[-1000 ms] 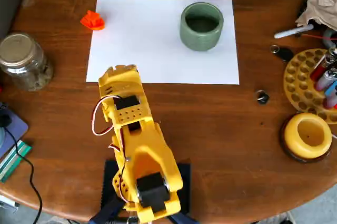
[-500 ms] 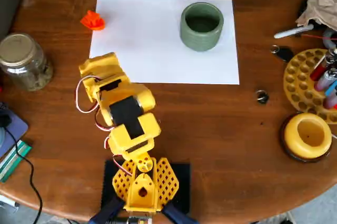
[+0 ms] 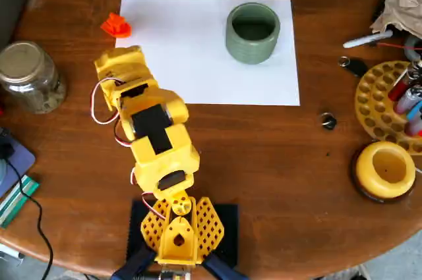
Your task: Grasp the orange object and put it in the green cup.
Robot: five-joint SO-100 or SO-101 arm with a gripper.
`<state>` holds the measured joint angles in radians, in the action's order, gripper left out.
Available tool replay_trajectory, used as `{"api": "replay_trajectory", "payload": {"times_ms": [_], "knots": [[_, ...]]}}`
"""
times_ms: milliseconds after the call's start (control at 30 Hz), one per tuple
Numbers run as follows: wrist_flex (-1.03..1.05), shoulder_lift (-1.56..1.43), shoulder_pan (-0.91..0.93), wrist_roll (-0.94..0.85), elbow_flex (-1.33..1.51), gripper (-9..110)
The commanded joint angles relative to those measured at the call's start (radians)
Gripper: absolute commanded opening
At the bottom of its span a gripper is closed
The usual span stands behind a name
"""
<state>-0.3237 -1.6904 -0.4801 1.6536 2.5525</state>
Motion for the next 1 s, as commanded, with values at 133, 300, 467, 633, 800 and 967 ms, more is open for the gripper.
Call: {"api": "replay_trajectory", "payload": {"times_ms": [133, 300, 467, 633, 800, 967], "knots": [[-0.041, 0.046, 0.034, -0.037, -0.08, 0], [-0.049, 0.138, 0.037, -0.038, -0.172, 9], [-0.058, 0.218, 0.034, -0.038, -0.256, 17], [-0.058, 0.249, 0.037, -0.038, -0.302, 17], [-0.058, 0.299, 0.035, -0.038, -0.36, 17], [-0.058, 0.387, 0.031, -0.032, -0.44, 17]]}}
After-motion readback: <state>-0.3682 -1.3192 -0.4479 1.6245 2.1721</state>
